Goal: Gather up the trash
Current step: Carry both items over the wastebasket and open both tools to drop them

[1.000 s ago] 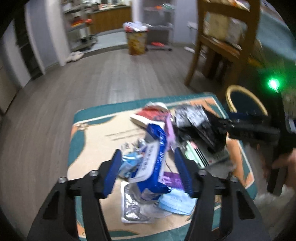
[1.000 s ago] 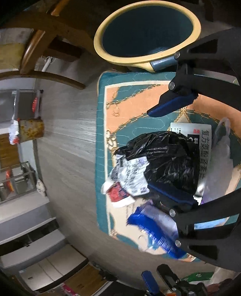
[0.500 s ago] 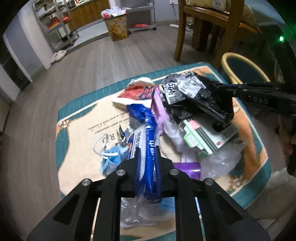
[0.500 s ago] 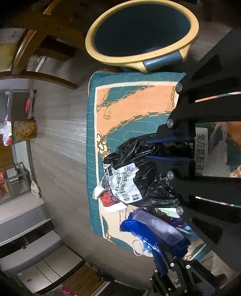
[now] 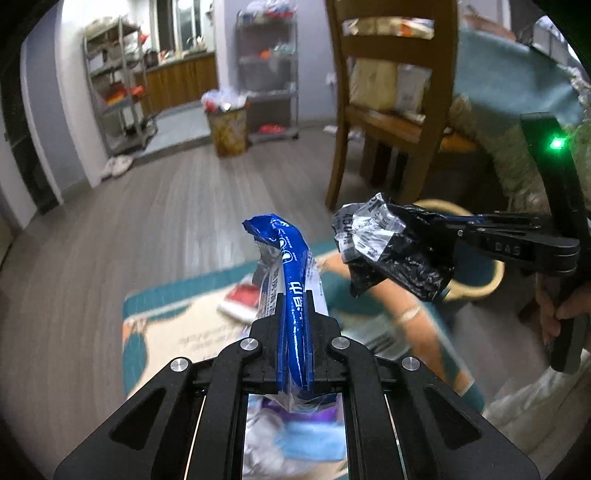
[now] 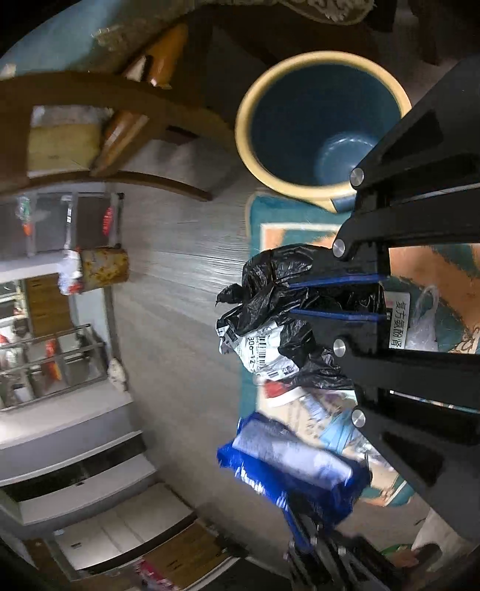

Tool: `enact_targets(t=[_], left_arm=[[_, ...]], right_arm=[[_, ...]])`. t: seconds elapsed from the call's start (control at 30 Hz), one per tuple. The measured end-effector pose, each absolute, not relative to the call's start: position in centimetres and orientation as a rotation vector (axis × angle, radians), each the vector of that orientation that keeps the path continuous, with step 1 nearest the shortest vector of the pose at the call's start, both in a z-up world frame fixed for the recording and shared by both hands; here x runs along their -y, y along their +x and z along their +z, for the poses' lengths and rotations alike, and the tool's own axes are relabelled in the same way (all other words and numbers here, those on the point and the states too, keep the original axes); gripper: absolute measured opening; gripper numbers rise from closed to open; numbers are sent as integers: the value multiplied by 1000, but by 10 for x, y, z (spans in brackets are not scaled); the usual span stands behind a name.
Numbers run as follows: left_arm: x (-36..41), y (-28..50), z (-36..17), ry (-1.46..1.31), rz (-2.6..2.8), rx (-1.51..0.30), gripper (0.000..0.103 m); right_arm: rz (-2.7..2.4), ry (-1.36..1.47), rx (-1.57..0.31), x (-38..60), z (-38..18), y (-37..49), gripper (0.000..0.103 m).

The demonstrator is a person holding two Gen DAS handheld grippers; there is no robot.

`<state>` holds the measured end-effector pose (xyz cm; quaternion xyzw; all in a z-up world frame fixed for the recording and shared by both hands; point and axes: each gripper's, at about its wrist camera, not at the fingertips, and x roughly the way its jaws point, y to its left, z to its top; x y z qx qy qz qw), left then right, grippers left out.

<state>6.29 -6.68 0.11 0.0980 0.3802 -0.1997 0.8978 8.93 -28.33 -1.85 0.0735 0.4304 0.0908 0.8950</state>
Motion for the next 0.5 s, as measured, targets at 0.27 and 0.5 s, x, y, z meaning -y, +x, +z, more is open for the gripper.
enact_targets(t=[0.27,0.5], left_arm=[[151,81,5,163,-572,-754,9],[236,100,-28,119,-706,-810,9]], right_arm=[[31,211,-799,383,9,77,11],[-156,262,-872,460,-32,83,11]])
